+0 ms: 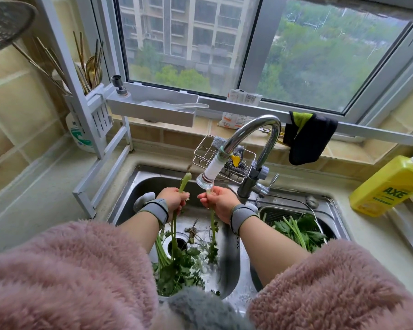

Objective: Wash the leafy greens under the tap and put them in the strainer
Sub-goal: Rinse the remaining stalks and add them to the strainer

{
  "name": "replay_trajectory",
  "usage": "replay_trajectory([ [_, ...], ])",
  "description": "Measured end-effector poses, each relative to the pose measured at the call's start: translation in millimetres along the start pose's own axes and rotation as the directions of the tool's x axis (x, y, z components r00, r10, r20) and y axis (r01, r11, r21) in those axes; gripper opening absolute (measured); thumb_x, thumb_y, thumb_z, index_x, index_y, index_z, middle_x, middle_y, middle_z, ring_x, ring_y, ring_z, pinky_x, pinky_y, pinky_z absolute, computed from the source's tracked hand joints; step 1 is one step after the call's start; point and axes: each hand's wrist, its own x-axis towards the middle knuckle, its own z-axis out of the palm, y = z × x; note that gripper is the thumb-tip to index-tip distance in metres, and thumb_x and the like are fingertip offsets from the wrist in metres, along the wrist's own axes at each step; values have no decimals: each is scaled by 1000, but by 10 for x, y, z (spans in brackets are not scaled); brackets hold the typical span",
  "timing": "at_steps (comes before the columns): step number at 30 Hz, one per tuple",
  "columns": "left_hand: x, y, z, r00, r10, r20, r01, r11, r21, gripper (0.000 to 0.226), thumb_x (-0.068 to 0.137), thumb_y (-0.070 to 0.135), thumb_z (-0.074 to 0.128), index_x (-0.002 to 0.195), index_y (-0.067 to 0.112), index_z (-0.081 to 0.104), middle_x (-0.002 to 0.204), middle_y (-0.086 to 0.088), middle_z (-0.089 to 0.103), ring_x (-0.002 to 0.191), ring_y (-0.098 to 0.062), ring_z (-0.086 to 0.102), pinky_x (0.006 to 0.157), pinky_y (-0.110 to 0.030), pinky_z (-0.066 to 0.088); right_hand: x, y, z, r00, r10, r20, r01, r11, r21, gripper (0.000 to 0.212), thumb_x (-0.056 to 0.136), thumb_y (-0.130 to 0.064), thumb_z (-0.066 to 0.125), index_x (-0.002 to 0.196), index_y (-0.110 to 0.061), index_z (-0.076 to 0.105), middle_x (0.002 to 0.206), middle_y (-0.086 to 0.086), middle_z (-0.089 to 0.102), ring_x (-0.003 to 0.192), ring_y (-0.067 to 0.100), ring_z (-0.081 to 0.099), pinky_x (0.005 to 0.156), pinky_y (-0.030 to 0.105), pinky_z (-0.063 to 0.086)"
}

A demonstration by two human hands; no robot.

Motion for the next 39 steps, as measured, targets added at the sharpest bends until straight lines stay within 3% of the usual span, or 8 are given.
replay_trajectory([
  [8,-6,52,115,998,3,69,10,983,-185,5,88,6,61,84,7,64,78,-11,59,66,-18,51,66,-26,45,11,106,-11,998,-43,42,50,983,-178,13,91,2,52,102,2,45,79,12,71,56,11,67,60,25,56],
  [13,-19,85,183,993,3,121,28,967,-252,17,87,3,61,103,-1,60,76,-12,61,63,-21,60,50,-27,57,2,116,4,997,-71,31,77,965,-252,24,90,-1,55,78,-12,39,72,13,60,67,21,66,72,38,55],
  [17,78,85,195,999,24,30,-17,978,-208,7,89,9,59,89,2,63,68,-8,55,58,-17,48,79,-39,53,-19,79,-25,994,-36,106,85,860,-504,14,95,-21,52,82,-14,53,77,5,64,71,17,63,79,38,52],
  [19,105,98,193,999,35,-5,-35,978,-204,20,93,12,55,75,7,61,63,-6,52,53,-14,39,73,-36,48,-37,77,-46,992,-56,111,114,772,-625,20,96,-25,48,78,-22,56,71,-3,62,71,16,59,72,29,47],
  [23,75,119,206,999,51,-10,-52,986,-158,23,93,9,53,71,8,59,63,-6,53,54,-14,39,56,-25,36,-41,92,-17,993,-99,69,120,822,-556,30,99,-33,41,76,-18,53,64,-2,56,60,18,57,63,27,45],
  [30,109,101,218,997,72,-19,-74,987,-142,22,89,1,57,68,6,61,62,-10,56,59,-20,45,65,-30,44,17,98,7,993,-103,50,114,877,-466,30,100,-15,39,72,-16,49,60,3,51,39,-1,53,53,19,44],
  [33,116,104,191,999,45,-7,-45,992,-122,21,89,8,58,70,5,63,61,-8,59,62,-22,48,72,-34,47,5,61,32,996,-91,18,90,906,-414,31,100,-14,40,69,-14,47,58,4,46,39,8,49,49,21,42],
  [39,92,123,199,1000,29,2,-29,991,-133,24,92,11,54,71,5,61,62,-6,58,52,-12,38,51,-23,32,60,41,81,991,-103,-90,54,902,-428,42,98,-25,43,57,-15,40,52,2,36,44,15,31,45,24,27],
])
